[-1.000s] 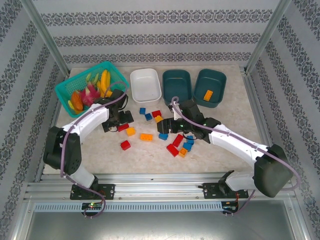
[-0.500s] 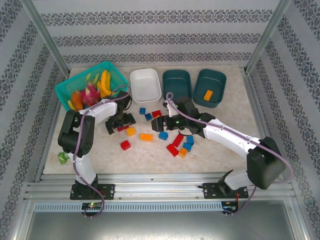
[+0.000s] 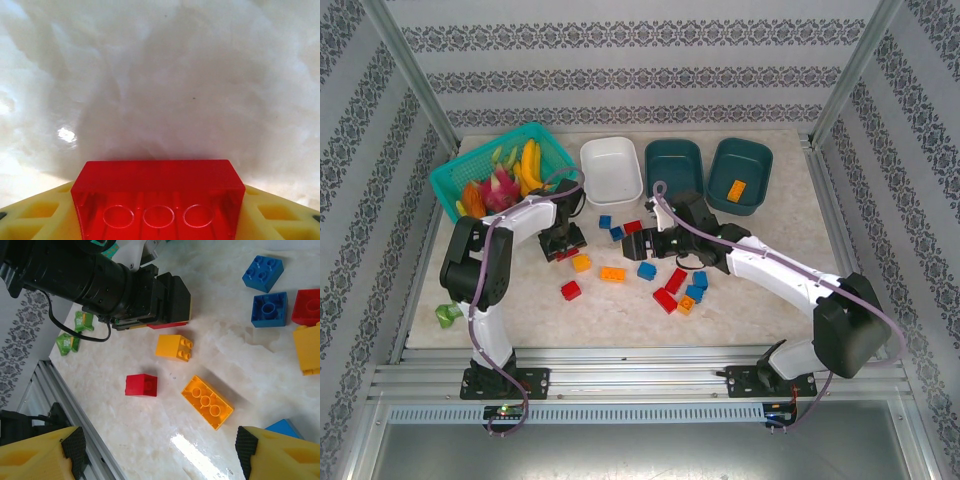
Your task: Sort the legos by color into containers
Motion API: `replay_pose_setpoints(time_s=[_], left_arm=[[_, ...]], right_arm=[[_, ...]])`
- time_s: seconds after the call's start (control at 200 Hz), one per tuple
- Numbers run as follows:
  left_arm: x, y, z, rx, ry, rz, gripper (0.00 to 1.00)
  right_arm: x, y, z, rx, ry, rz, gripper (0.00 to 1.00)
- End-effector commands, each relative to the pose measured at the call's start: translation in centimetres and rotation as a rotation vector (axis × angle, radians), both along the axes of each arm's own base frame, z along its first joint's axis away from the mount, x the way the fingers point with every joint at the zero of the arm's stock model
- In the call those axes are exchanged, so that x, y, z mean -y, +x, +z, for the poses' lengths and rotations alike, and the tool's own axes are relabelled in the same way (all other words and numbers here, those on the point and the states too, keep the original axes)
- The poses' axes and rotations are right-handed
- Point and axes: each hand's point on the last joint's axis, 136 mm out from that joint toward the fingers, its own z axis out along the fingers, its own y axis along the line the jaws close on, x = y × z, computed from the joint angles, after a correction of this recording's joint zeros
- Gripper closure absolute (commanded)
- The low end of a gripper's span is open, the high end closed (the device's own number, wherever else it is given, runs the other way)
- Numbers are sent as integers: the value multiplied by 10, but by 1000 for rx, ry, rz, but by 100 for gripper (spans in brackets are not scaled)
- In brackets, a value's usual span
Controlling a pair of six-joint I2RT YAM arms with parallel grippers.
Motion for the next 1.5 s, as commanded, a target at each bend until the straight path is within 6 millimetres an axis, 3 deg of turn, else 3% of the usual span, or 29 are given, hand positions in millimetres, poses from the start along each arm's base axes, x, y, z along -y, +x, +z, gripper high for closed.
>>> replay_pose_setpoints(time_s=[0.0,0.135,0.265,0.44,0.679,0.789,0.939,1.204,1.354,1.494], left_arm=[[4,18,53,113,24,-49,42],[28,53,97,213,-2,-109,43],[49,92,116,266,-38,-152,42],[77,149,113,326,-89,-190,42],[103,201,77,348,-130,-218,42],[108,209,64,348,-144,-224,41],[108,205,51,312,-136,-229,34],[110,206,56,321,-146,-249,19],[110,209,81,372,-155,-252,16],[112,208,136,469,-188,-235,16]], right_arm=[[8,22,43,87,60,-100,19],[31,52,72,132,109,-264,19],[51,80,86,143,119,-392,19],[73,116,92,124,149,-531,19],[86,141,85,76,161,-607,19],[90,142,74,45,138,-613,19],[99,138,58,4,122,-641,19],[101,137,52,-13,111,-646,19],[105,135,62,18,89,-642,19],[115,126,78,64,46,-643,20]])
